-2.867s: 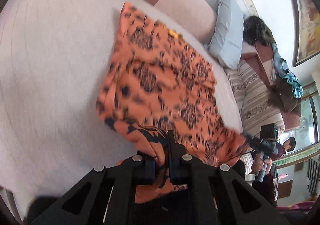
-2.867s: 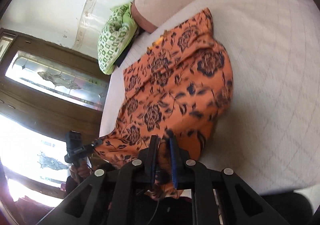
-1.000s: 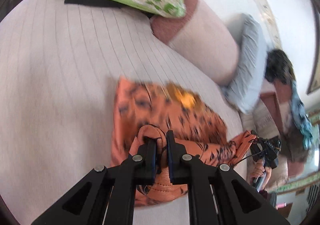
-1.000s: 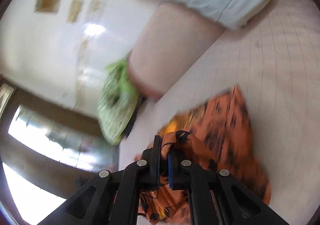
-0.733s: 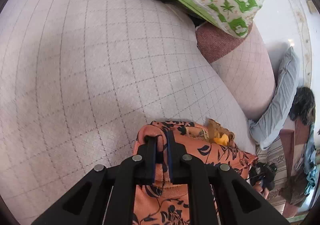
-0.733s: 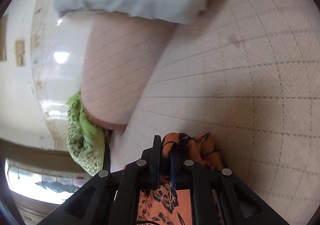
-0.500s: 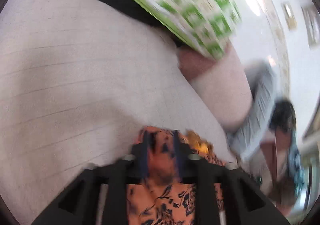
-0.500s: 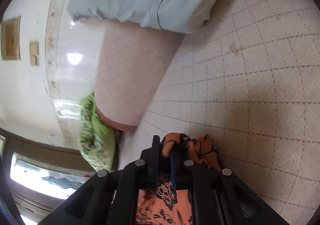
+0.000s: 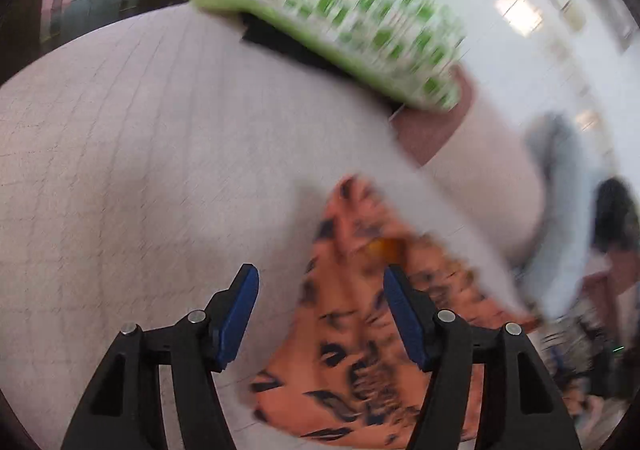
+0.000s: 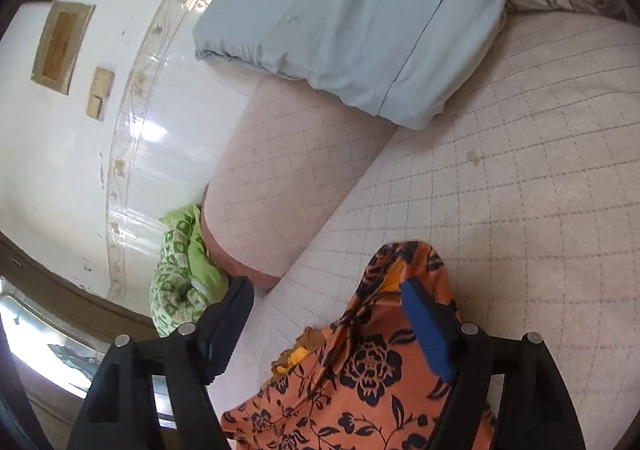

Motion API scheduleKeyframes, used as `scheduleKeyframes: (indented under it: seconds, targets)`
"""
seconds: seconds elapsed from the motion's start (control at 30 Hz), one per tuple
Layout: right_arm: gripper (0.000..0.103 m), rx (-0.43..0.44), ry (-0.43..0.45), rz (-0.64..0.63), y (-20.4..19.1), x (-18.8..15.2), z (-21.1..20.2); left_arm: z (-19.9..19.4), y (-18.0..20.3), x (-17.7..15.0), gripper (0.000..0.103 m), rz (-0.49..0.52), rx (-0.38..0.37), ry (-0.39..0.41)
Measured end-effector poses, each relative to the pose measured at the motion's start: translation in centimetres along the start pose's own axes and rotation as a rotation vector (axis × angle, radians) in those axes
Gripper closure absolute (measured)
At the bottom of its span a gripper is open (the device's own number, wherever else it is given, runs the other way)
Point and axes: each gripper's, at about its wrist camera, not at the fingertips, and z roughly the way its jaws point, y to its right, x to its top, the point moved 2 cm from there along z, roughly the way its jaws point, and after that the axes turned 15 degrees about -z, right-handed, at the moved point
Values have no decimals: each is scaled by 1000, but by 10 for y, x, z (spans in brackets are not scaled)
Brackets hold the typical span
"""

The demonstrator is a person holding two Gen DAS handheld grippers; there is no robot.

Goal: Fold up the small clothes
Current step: 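Release the hem from the left gripper and smooth the folded blouse with the right gripper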

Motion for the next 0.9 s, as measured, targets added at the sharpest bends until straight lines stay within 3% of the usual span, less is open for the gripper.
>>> scheduleKeyframes:
  seconds: [0.1,0.13,0.17,0.27,0.33,0.43,0.53,0.63,0.73,0.8,0.9]
  targets:
    - [30,-110,-211,-341,-70,-48,39,18,-12,-6,38,-24,52,-71]
    - [38,-85,-266,-426,-93,-69,54,23,-18,-5,38,-37,88,-86]
    - [47,-48,-309,-467,-110,-86,67,27,-22,-3,38,-36,109,-96]
    - [59,6,-456,-568,-154,-133,115,29,-24,2,37,-2,105,-107]
    - [61,1,-513,-638,-175,-154,144,28,-19,5,37,50,121,-104]
    - [61,-55,-482,-742,-206,-152,179,37,-13,10,37,81,140,-115]
    - [61,-123,-474,-734,-220,-124,223,47,-4,13,37,126,159,-102]
    - [61,-168,-394,-646,-227,-83,247,52,2,15,37,153,159,-107]
    - [60,-67,-311,-511,-236,-57,236,47,-10,19,37,123,133,-125]
    - [60,11,-317,-552,-256,-67,226,46,-11,23,37,108,133,-127]
    - [60,103,-409,-666,-280,-103,221,44,-10,25,37,108,139,-119]
